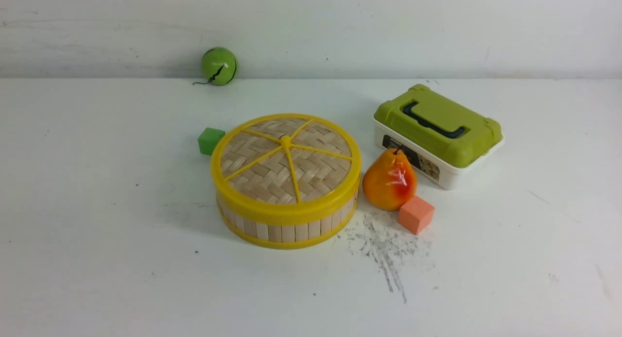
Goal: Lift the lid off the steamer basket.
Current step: Use the left arm to lift the lid of the steamer
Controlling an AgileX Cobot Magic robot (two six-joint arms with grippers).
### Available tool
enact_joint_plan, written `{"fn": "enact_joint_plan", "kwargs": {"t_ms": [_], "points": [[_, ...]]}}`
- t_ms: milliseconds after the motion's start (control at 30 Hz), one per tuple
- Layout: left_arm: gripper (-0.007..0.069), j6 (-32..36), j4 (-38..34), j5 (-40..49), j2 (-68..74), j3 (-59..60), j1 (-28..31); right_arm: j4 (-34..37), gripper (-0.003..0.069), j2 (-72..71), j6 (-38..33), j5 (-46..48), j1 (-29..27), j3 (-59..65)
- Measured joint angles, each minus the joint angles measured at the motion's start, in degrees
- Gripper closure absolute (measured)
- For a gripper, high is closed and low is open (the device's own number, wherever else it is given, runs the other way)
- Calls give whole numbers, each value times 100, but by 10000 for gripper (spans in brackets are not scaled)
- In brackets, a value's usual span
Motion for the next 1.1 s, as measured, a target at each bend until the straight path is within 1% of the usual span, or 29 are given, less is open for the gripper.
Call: {"fn": "enact_joint_plan", "kwargs": {"t_ms": [67,100,167,200,267,367,400,433,467,500,567,600,667,700,767,867,900,967,1100], "points": [[637,7,0,110,638,-20,0,0,419,0,0,0,0,0],[637,8,0,110,638,-20,0,0,419,0,0,0,0,0],[637,8,-211,207,1434,-78,0,0,419,0,0,0,0,0],[637,8,-241,222,1492,-90,0,0,419,0,0,0,0,0],[637,256,-827,659,2220,-339,0,0,419,0,0,0,0,0],[637,1346,-1936,1510,3176,-906,0,0,419,0,0,0,0,0],[637,1844,-2251,1806,3394,-1061,0,0,419,0,0,0,0,0],[637,1945,-2414,1864,3447,-1140,0,0,419,0,0,0,0,0],[637,2701,-2979,2325,3852,-1421,0,0,419,0,0,0,0,0],[637,3136,-3431,2663,4145,-1677,0,0,419,0,0,0,0,0],[637,3533,-3938,3102,4572,-2101,-43,0,419,0,0,0,0,0],[637,3643,-4059,3256,4798,-2360,-124,0,419,0,0,0,0,0],[637,3630,-3995,3407,5221,-2922,-396,0,419,0,0,0,0,0],[637,3620,-3967,3416,5261,-2982,-430,0,419,0,0,0,0,0],[637,3241,-3304,3533,5783,-3826,-921,0,419,0,0,0,0,0],[637,2543,-2236,3752,6374,-4844,-1409,0,419,0,0,0,0,0],[637,2495,-2160,3772,6419,-4919,-1441,0,419,0,0,0,0,0],[632,1981,-1190,4025,6987,-5946,-1789,0,419,0,0,0,0,0],[585,1706,-494,4335,7627,-6982,-2083,0,419,0,0,0,0,0]]}}
